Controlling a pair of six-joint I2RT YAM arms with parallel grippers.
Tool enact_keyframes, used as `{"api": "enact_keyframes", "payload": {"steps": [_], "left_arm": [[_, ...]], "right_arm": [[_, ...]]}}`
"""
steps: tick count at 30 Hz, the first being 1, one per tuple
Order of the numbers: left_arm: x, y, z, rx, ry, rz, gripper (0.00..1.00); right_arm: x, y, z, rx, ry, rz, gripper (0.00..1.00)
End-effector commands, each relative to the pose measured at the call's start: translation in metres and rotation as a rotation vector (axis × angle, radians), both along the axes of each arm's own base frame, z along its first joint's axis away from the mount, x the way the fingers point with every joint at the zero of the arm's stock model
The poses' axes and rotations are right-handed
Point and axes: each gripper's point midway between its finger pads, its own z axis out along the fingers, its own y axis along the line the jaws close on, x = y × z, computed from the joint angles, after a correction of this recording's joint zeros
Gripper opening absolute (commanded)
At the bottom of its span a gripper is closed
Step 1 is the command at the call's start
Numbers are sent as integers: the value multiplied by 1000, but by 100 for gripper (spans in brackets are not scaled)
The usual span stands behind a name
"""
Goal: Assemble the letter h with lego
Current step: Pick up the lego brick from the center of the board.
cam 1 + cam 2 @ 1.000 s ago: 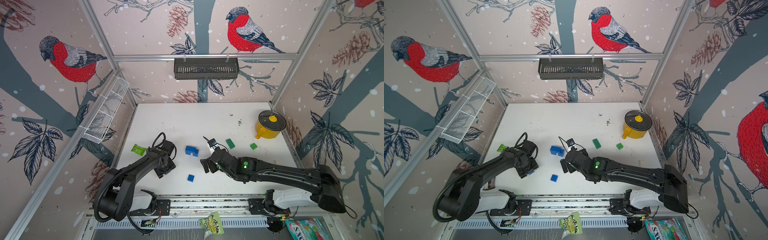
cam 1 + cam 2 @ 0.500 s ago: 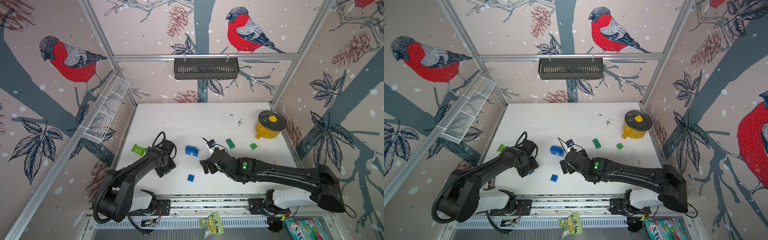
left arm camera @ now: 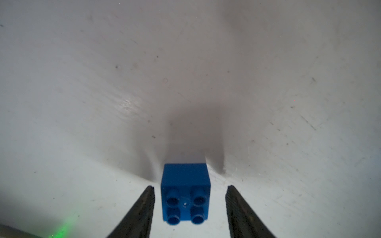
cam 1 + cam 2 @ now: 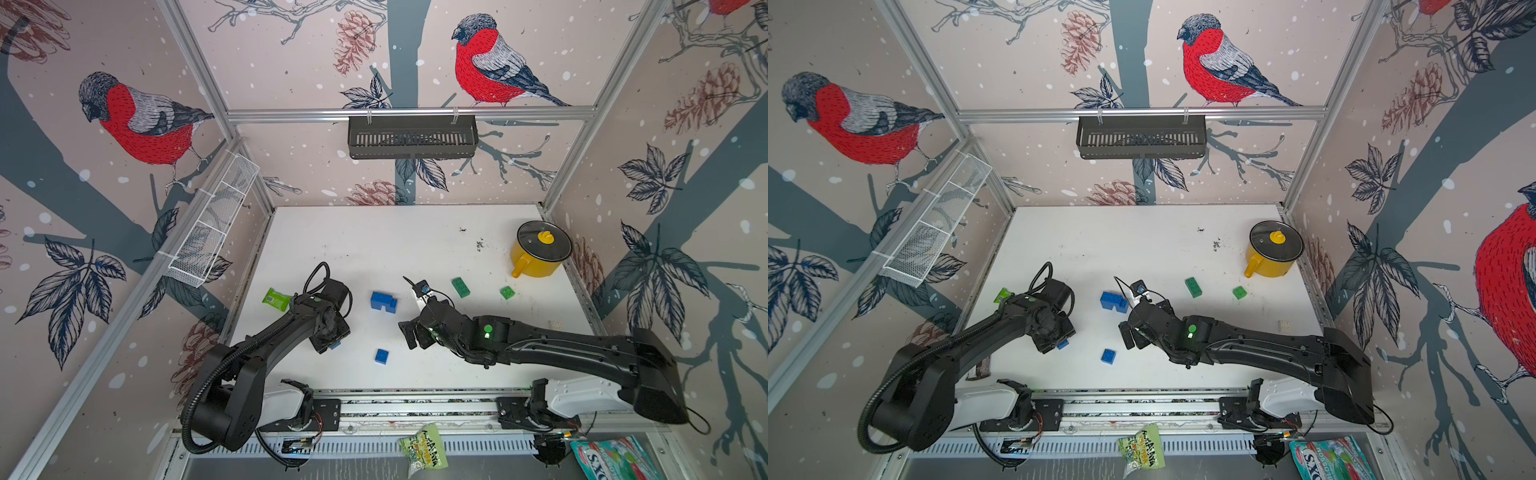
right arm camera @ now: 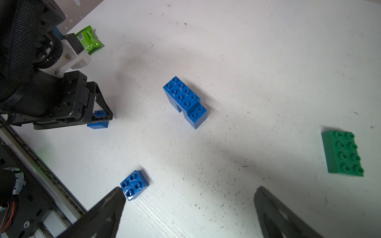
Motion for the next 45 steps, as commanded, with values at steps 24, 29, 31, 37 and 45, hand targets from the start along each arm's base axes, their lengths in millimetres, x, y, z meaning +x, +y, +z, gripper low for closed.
{"api": "enact_keyframes", "payload": {"steps": [24, 29, 31, 37, 45], "left_arm": [[-3, 6, -2, 34, 18, 4, 52], [-3, 7, -1, 39, 17, 4, 51], [-3, 6, -2, 35, 19, 1, 47], [-3, 7, -1, 35, 17, 1, 46], [-4, 8, -2, 45, 19, 1, 43]], "right_arm": [[1, 6, -2, -3, -8, 6, 99], [1, 5, -3, -6, -9, 6, 99], [0, 6, -3, -3, -8, 10, 99], [0, 8, -2, -3, -7, 11, 99], [0, 7, -2, -4, -9, 11, 100]]}}
